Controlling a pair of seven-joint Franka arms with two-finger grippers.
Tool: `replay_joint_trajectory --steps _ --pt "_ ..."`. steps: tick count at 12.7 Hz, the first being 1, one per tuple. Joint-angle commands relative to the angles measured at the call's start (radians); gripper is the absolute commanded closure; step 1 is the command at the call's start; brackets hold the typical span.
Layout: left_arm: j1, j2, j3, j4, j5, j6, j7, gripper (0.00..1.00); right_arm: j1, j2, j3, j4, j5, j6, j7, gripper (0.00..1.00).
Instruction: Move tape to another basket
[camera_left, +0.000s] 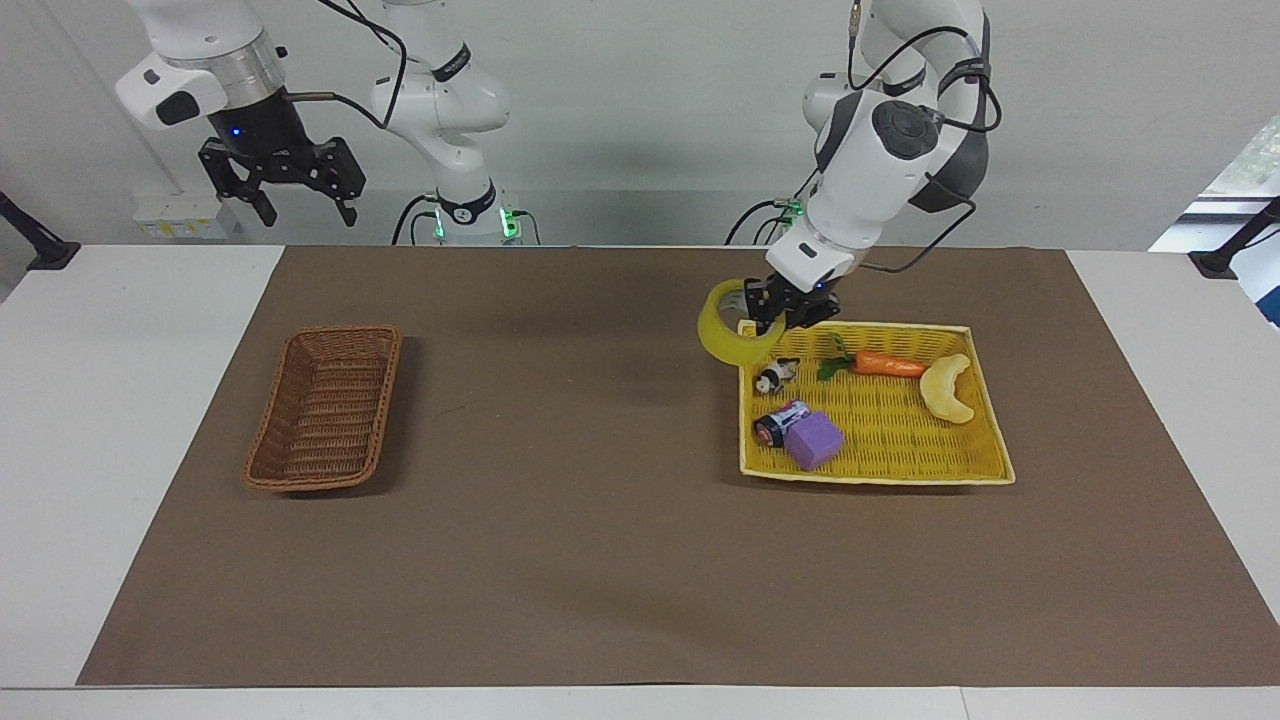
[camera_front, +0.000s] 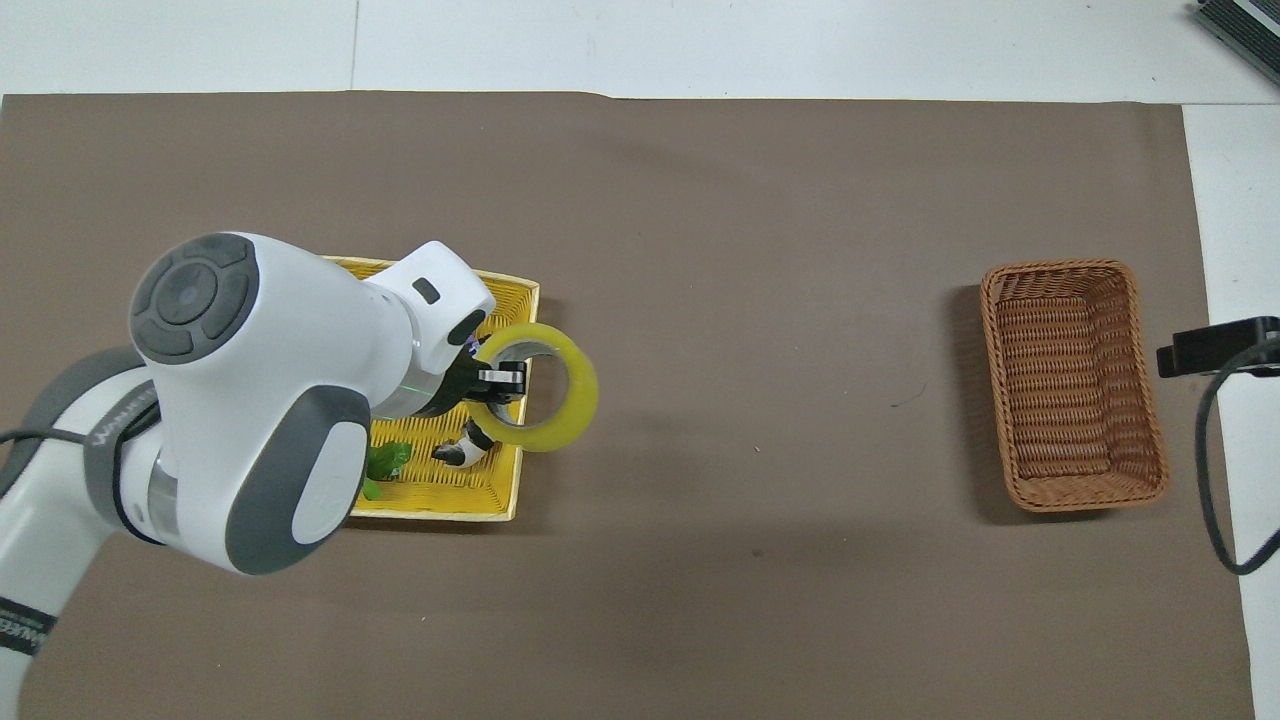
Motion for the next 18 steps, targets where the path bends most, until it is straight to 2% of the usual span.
replay_joint_trajectory --steps 1,4,6,9,12,14,18 --pt "-0.065 0.007 0.014 0.022 -0.114 0.103 -0.039 1.00 0.018 0.001 0.007 -0.037 0.128 0.044 0.013 0.00" --pt "-0.127 0.012 -0.023 0.020 -0.224 0.268 -0.094 1.00 0.109 -0.003 0.007 -0.108 0.235 0.102 0.175 0.00" --pt "-0.167 0.029 -0.044 0.020 -0.327 0.374 -0.096 1.00 0.138 0.001 0.007 -0.158 0.339 0.156 0.186 0.00" --pt "-0.168 0.033 -0.099 0.020 -0.435 0.457 -0.097 1.00 0.152 0.006 0.007 -0.214 0.442 0.197 0.154 0.00" --pt "-0.182 0.076 -0.142 0.022 -0.440 0.525 -0.097 1.00 0.114 0.004 0.005 -0.244 0.542 0.191 0.074 0.00" --pt "-0.187 0.084 -0.145 0.023 -0.440 0.528 -0.099 1.00 0.109 0.004 0.004 -0.255 0.616 0.200 0.088 0.00" --pt "-0.185 0.098 -0.193 0.035 -0.518 0.669 -0.100 1.00 0.101 -0.008 0.002 -0.284 0.613 0.205 0.041 0.00"
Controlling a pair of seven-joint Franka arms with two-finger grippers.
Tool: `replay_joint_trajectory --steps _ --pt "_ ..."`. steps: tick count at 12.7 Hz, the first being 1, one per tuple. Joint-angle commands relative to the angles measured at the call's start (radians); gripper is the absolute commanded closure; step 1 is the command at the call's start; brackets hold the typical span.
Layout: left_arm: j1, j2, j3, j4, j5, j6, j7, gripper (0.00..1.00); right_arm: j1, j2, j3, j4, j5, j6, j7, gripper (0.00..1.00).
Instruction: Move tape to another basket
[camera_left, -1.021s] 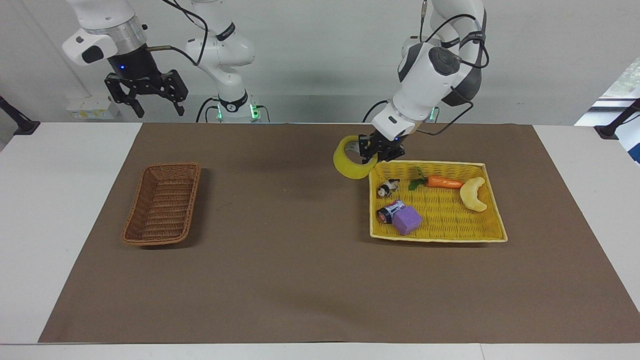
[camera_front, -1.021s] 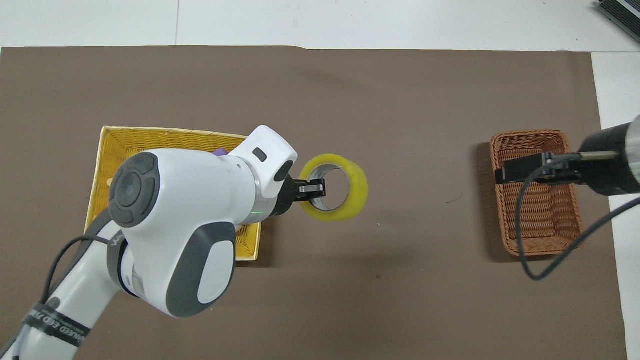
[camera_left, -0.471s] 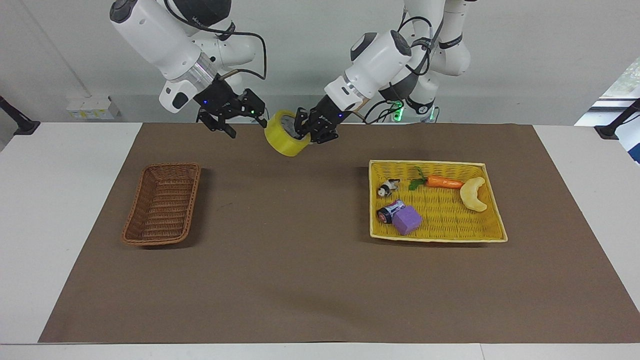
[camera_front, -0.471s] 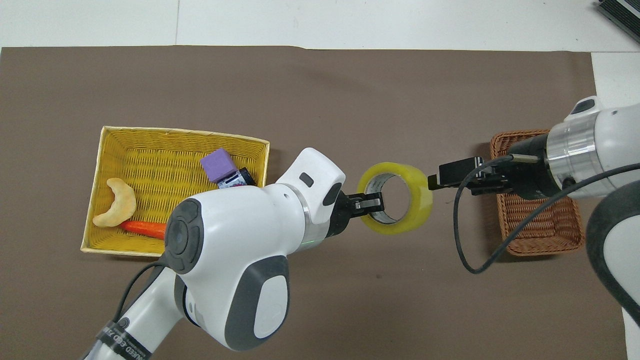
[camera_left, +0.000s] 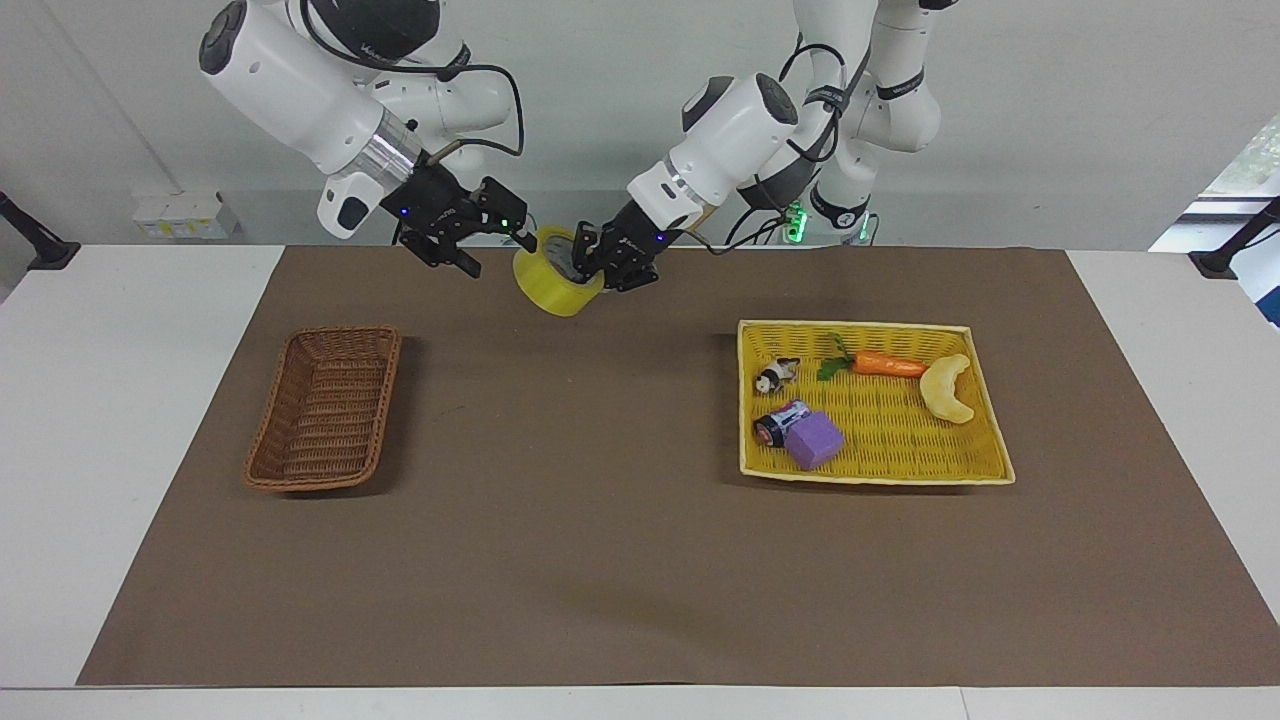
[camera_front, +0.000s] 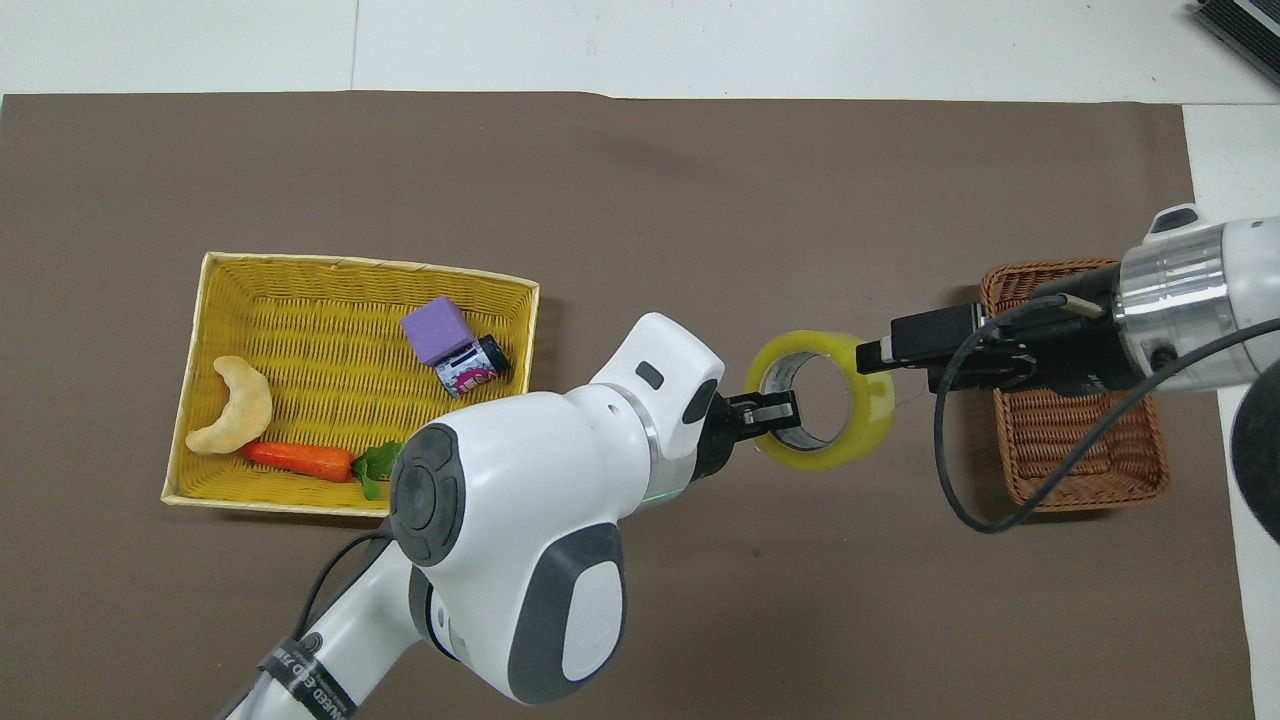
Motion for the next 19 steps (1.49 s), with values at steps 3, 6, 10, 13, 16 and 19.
replay_joint_trajectory --steps 3,6,10,13,16,19 --pt "-0.016 0.026 -0.045 0.045 -0.100 0.097 -0.012 1.00 -0.011 -0.026 0.005 -0.047 0.002 0.013 -0.090 0.00" --pt "-0.015 0.034 -0.070 0.062 -0.121 0.162 -0.044 1.00 -0.014 -0.015 0.005 -0.026 0.002 -0.001 -0.081 0.91" --pt "-0.001 0.014 -0.070 0.079 -0.110 0.165 -0.133 0.26 -0.024 -0.011 0.002 0.003 -0.052 -0.030 -0.049 1.00" --pt "0.022 -0.045 -0.063 0.061 -0.122 0.135 -0.194 0.00 -0.027 -0.005 -0.006 0.029 -0.060 -0.045 -0.047 1.00" --pt "0.117 -0.078 -0.060 0.055 -0.118 0.002 -0.255 0.00 -0.069 -0.006 -0.006 0.049 -0.086 -0.055 -0.073 1.00" --pt "0.267 -0.097 -0.055 0.059 -0.083 -0.245 -0.243 0.00 -0.158 -0.021 -0.006 0.051 -0.098 -0.093 -0.208 1.00"
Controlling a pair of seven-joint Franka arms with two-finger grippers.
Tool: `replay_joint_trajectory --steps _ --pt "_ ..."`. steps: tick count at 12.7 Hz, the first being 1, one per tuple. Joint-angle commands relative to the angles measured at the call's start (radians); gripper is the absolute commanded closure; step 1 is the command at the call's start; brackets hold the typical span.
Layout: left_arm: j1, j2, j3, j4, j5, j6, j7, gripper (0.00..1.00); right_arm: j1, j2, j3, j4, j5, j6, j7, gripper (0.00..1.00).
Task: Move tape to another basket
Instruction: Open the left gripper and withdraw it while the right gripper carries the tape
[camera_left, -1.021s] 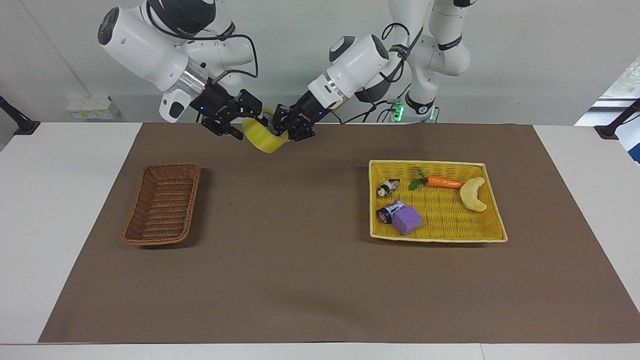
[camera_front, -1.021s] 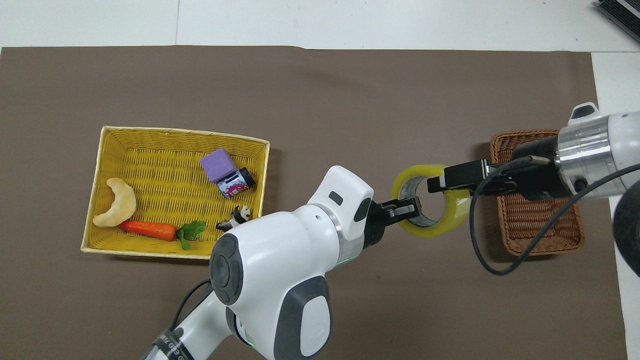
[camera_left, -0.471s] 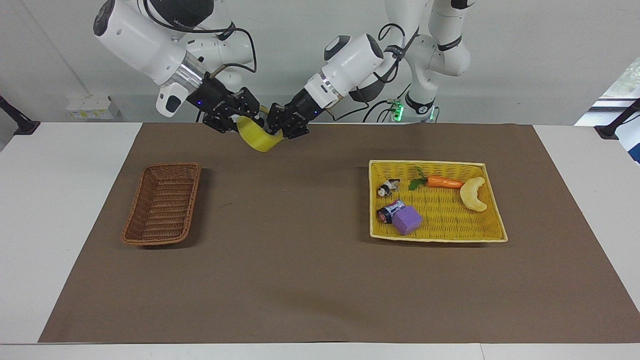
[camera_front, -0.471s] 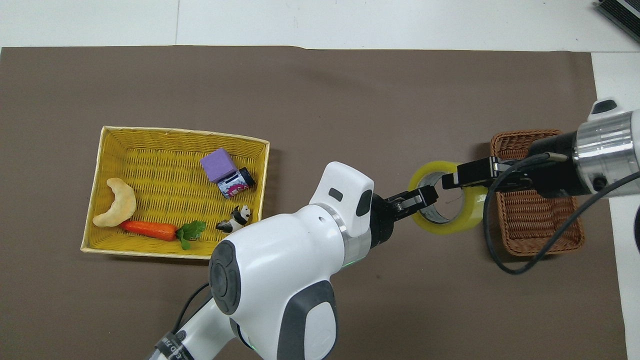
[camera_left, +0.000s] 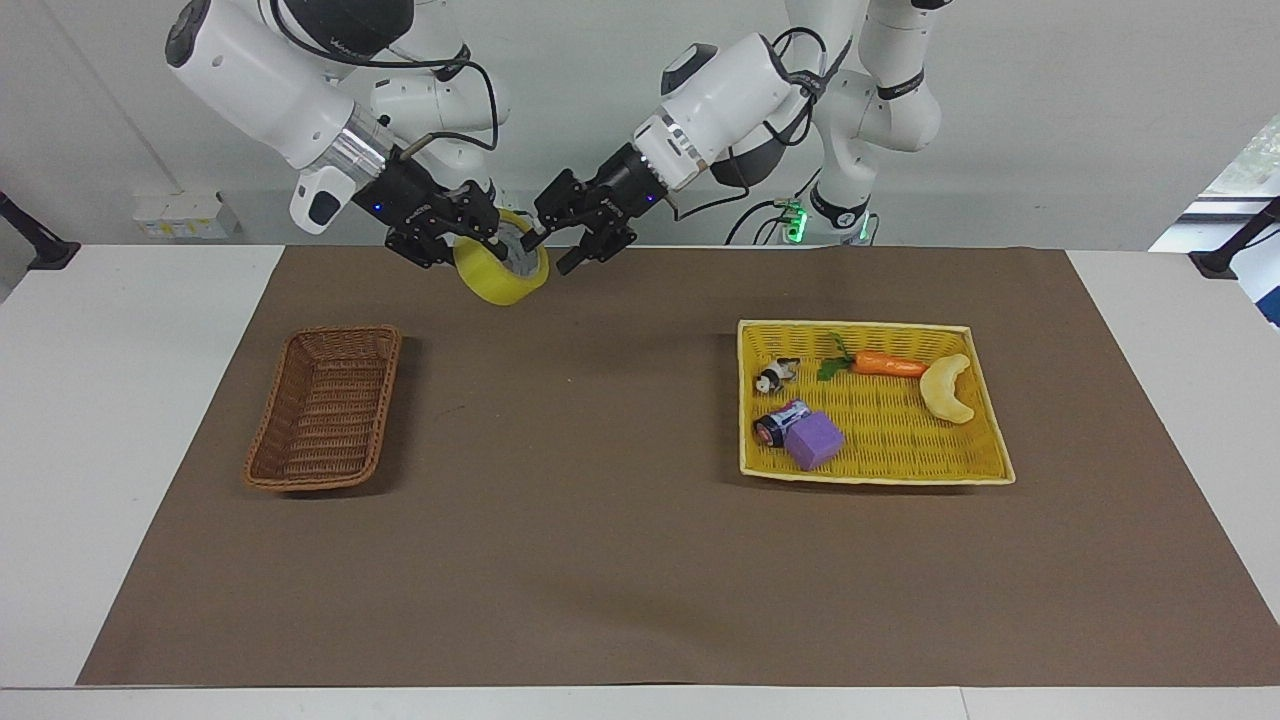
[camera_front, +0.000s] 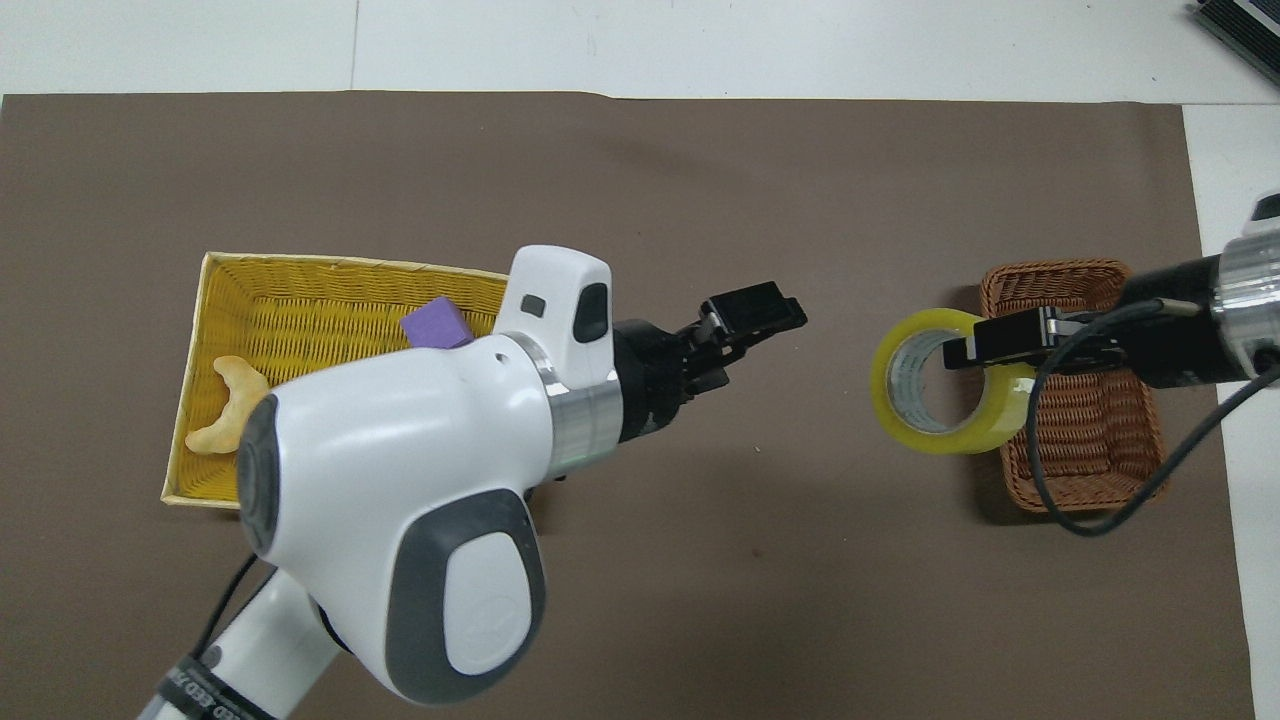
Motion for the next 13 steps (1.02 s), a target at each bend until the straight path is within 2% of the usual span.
replay_joint_trajectory --steps 1,3,5,6,7,10,13 --pt "0.137 -0.019 -0.004 0.003 0.105 -0.196 0.013 0.00 -0.109 -0.009 0.004 0.022 0.000 -0.084 -0.131 1.00" --pt "0.208 -0.014 -0.004 0.005 0.286 -0.247 0.029 0.00 -0.164 -0.015 0.001 0.016 -0.045 -0.072 -0.248 1.00" --pt "0.289 -0.005 -0.004 0.017 0.424 -0.296 0.033 0.00 -0.149 -0.005 0.014 0.010 -0.275 0.010 -0.248 1.00" --pt "0.332 -0.003 -0.003 0.024 0.458 -0.316 0.043 0.00 -0.143 0.017 0.013 0.005 -0.306 0.037 -0.256 1.00" --pt "0.381 -0.005 -0.004 0.029 0.494 -0.362 0.108 0.00 -0.148 0.049 0.012 0.005 -0.320 0.052 -0.265 1.00" --pt "0.507 -0.020 -0.003 0.072 0.515 -0.562 0.338 0.00 -0.143 0.136 0.013 -0.028 -0.510 0.182 -0.364 1.00" --pt "0.591 -0.025 -0.001 0.129 0.673 -0.730 0.577 0.00 -0.146 0.222 0.013 -0.073 -0.728 0.379 -0.533 1.00"
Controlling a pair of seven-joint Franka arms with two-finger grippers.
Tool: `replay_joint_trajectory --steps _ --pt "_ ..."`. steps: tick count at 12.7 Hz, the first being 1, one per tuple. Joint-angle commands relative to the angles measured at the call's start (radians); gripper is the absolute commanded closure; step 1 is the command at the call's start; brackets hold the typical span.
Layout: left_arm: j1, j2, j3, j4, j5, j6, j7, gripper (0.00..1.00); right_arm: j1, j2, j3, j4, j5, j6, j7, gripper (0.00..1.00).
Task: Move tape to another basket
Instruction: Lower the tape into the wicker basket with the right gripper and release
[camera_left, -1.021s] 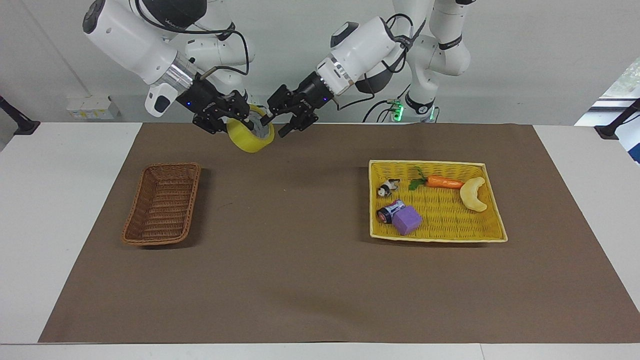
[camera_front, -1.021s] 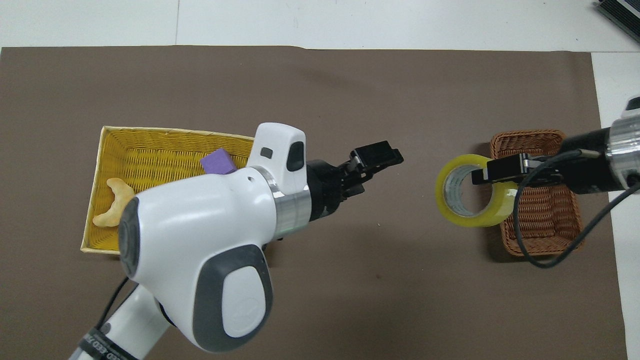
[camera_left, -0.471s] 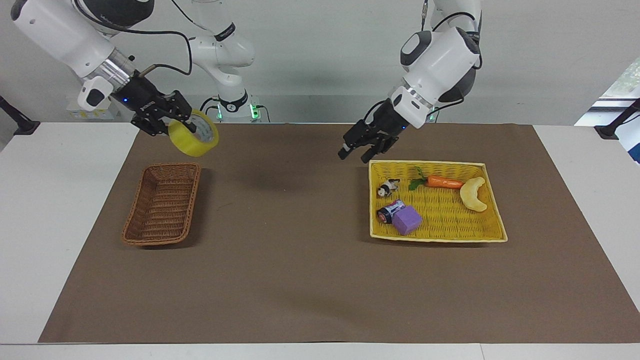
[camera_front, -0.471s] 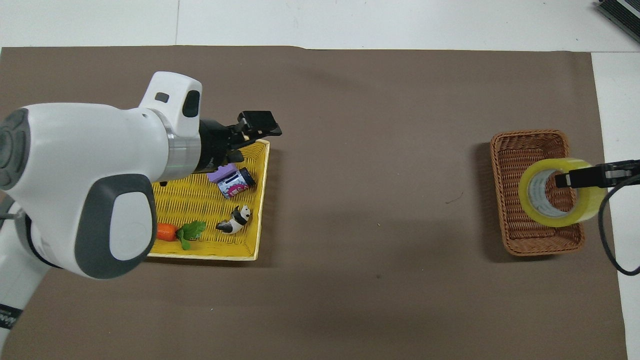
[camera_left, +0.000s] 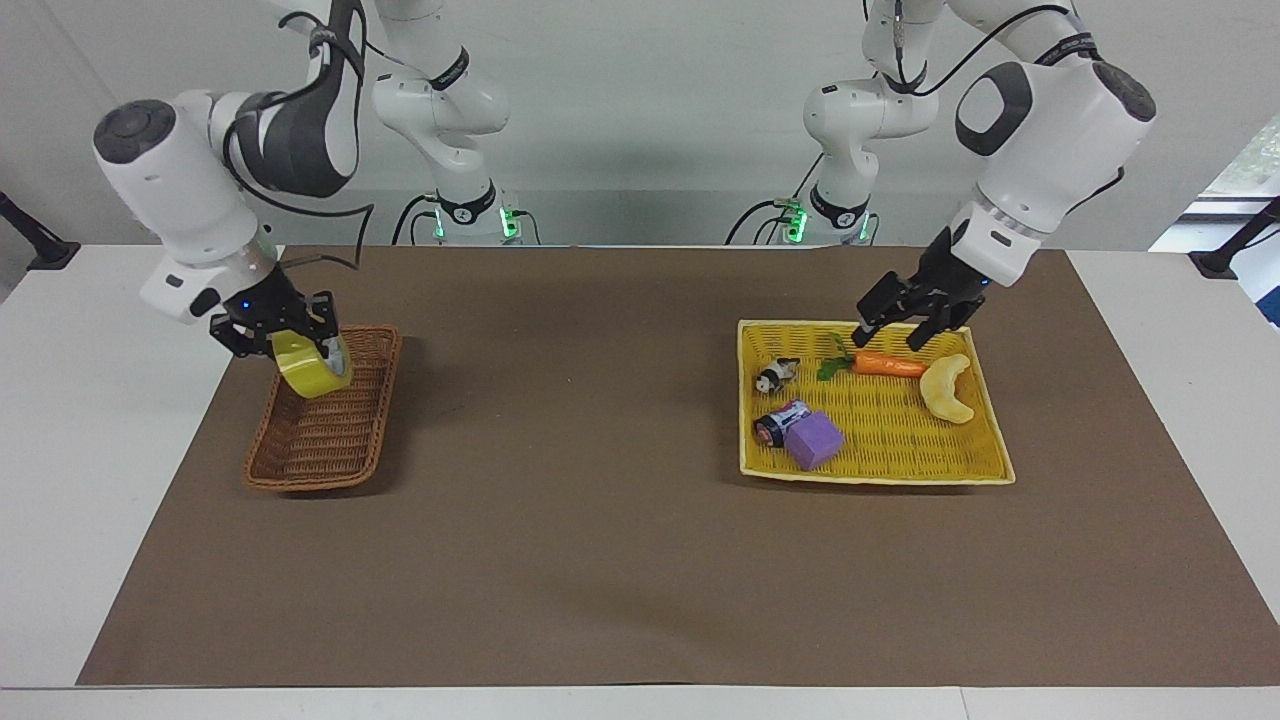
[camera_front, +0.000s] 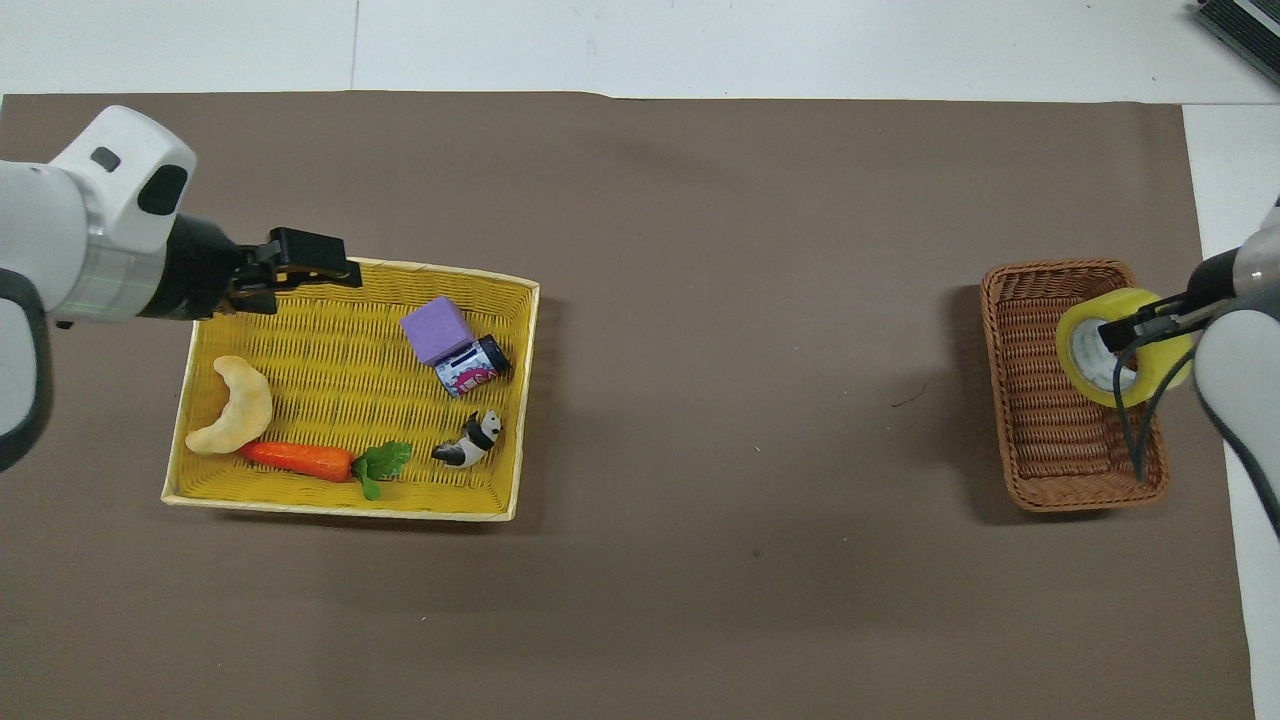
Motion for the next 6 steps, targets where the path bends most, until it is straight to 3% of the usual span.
replay_joint_trajectory --steps 1,3,6 --pt "0.041 -0.012 -0.013 0.041 0.153 -0.122 0.164 0.00 0.005 0.028 0.004 -0.024 -0.193 0.098 -0.114 1.00" --pt "0.053 -0.013 -0.013 0.040 0.273 -0.134 0.239 0.00 0.006 0.030 0.004 -0.086 -0.278 0.196 -0.147 1.00" --pt "0.093 -0.012 -0.014 0.041 0.286 -0.137 0.233 0.00 0.031 0.028 0.004 -0.149 -0.311 0.258 -0.154 1.00"
